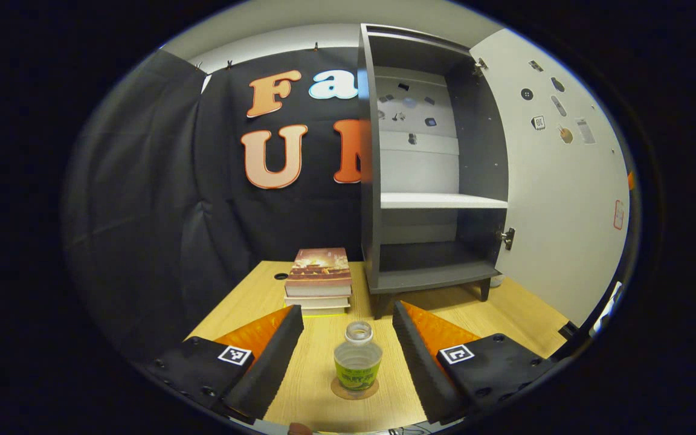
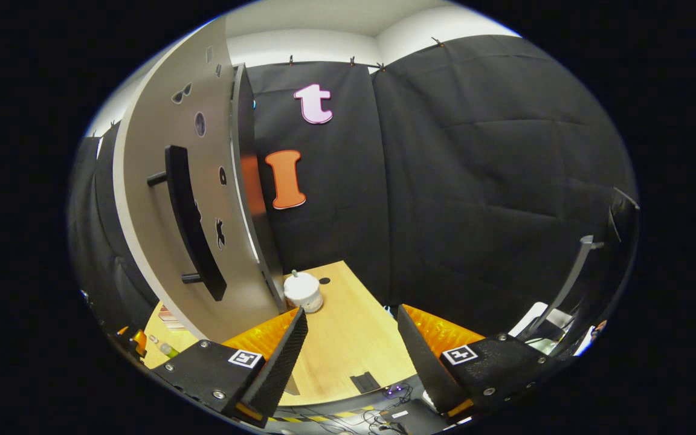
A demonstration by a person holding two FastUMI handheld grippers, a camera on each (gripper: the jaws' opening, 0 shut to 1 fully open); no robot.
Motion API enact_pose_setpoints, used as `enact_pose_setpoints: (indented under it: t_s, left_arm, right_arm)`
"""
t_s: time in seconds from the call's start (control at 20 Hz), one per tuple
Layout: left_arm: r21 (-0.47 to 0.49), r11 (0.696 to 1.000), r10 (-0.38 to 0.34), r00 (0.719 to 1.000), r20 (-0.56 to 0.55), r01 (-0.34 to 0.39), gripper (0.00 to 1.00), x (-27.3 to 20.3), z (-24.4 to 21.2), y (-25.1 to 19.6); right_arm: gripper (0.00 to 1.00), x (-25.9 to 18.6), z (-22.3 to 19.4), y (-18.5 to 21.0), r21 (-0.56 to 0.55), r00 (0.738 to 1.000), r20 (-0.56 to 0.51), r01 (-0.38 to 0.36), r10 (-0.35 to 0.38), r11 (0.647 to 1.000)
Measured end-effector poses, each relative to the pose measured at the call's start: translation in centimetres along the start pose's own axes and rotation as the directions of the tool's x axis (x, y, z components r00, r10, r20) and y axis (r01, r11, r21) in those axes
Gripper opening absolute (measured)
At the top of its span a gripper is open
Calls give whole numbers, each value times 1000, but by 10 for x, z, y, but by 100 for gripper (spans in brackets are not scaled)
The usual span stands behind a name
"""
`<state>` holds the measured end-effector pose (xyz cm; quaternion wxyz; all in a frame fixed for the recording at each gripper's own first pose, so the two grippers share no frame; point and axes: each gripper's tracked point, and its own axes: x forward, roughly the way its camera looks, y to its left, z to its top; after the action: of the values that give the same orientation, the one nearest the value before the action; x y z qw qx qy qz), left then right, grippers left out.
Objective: Open the cabinet door with the right hand, grasp the bottle in the cabinet with the left hand and place it on the coaster, then close the cabinet door with the right hand.
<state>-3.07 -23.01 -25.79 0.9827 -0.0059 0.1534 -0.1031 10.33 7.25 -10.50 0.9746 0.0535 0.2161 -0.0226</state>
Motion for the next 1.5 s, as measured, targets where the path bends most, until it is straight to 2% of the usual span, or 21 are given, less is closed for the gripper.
enact_pose_setpoints:
  t_s: [0.05,0.1,0.15,0.2,0.25,0.3,0.35,0.4,0.45,0.5,0.55,0.7,0.95,1.0,1.05,1.1,1.3,1.35,1.4,1.5]
  left_arm:
    - [10,1000,3,1000,6,-3,97,-6,15,1]
    - [21,1000,8,1000,2,-8,94,-11,29,2]
    - [39,999,13,1000,8,-14,100,-17,47,1]
    - [57,998,19,1000,23,-20,94,-23,66,2]
    - [77,997,23,999,36,-25,94,-27,84,2]
    - [96,995,32,998,48,-36,100,-31,100,4]
    - [106,993,37,997,61,-43,95,-36,113,4]
    - [107,993,40,996,74,-48,98,-40,127,4]
    - [109,993,43,995,92,-53,99,-42,141,5]
    - [120,991,49,992,116,-63,99,-45,154,5]
    - [140,987,57,989,139,-76,98,-46,164,5]
    - [165,983,53,986,155,-79,99,-39,164,-3]
    - [98,995,16,995,103,-26,98,-23,147,-4]
    - [96,995,13,995,104,-24,98,-21,148,0]
    - [101,995,11,994,108,-22,98,-18,150,5]
    - [106,994,4,994,109,-15,95,-15,152,10]
    - [55,997,-56,993,106,50,98,-3,163,33]
    - [36,997,-68,992,110,65,98,-1,170,41]
    - [14,997,-77,990,118,76,95,1,178,51]
    - [-1,997,-77,986,145,78,97,-2,195,64]
  right_arm:
    - [93,1,-1,4,13,1000,-6,-15,15,1000]
    - [98,2,-2,9,21,1000,-9,-30,30,999]
    - [93,5,-3,11,22,999,-12,-41,41,999]
    - [98,8,-4,14,20,999,-14,-52,53,998]
    - [98,10,-5,16,17,998,-16,-64,65,998]
    - [93,11,-6,19,16,997,-17,-78,79,997]
    - [98,12,-4,22,12,995,-16,-94,94,996]
    - [93,13,-3,24,6,995,-13,-102,102,995]
    - [99,16,-2,27,-4,994,-9,-111,111,994]
    - [93,17,0,29,-15,993,-4,-118,118,993]
    - [93,22,0,32,-26,992,-3,-129,129,991]
    - [93,24,-3,39,-44,987,-15,-161,161,986]
    - [93,24,-3,47,-68,985,-22,-173,172,983]
    - [99,25,-3,46,-73,987,-16,-160,159,984]
    - [92,23,-1,44,-79,990,-7,-142,142,987]
    - [92,24,0,42,-83,992,5,-123,124,989]
    - [90,22,0,48,-77,996,22,-85,86,993]
    - [99,20,0,51,-75,996,25,-80,82,994]
    - [89,19,-1,55,-75,996,26,-81,83,994]
    - [89,18,-4,65,-79,995,26,-91,94,993]
